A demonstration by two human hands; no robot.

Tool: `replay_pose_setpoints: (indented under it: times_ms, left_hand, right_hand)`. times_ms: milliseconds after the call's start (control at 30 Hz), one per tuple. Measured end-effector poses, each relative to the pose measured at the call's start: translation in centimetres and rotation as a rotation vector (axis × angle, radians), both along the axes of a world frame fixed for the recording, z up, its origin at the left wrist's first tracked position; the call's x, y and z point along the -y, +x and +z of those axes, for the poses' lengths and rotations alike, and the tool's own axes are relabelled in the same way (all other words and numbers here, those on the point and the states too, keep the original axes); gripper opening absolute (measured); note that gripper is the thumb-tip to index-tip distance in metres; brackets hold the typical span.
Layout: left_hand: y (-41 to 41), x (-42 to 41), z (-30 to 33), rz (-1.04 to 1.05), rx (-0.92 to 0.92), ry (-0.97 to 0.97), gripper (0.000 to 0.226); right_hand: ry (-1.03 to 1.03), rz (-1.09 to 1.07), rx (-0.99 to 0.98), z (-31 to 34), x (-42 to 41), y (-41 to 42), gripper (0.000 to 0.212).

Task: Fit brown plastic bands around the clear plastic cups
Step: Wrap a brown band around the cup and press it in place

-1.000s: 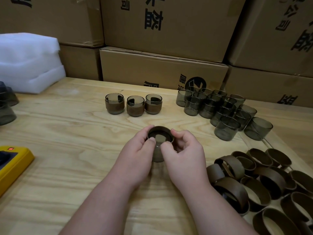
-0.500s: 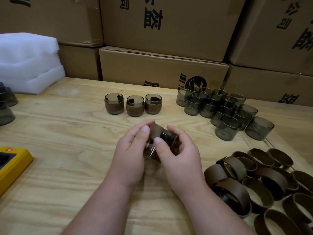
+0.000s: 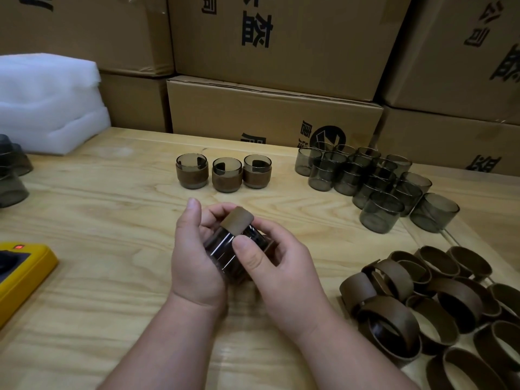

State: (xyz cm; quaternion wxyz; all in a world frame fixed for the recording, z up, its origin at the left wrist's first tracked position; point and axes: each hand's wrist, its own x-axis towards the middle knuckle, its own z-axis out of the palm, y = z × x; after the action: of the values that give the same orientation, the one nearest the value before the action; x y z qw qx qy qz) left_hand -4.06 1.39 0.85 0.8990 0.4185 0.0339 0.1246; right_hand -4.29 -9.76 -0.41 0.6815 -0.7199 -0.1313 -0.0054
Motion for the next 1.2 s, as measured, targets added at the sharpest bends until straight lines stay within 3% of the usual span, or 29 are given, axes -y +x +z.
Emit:
replay_pose_setpoints:
  times_ms: [267,500,800,1200]
  left_hand:
    - [0.1,0.1,0.3,0.099,-0.072,-0.039,0.054]
    - [0.4,0.0,0.3,0.151,-0.103,-0.063,0.058]
    - [0.7,-0.2,0.1,0.158,-0.166,-0.088,0.067]
    - [0.6,-0.4,0.3,0.152,-0.176,-0.133,0.069]
  right_hand:
    - [-0.048,0.029,-0.006,-0.2,-0.4,0.1,0.077]
    - [-0.048,-0.076,0.003,0.3,-0.3,-0.3,0.064]
    - [-0.028,-0.039,-0.01,0.5,-0.4,-0.6,0.055]
    - [-0.013,-0.016,-0.034,0.9,-0.7,-0.8,0.06]
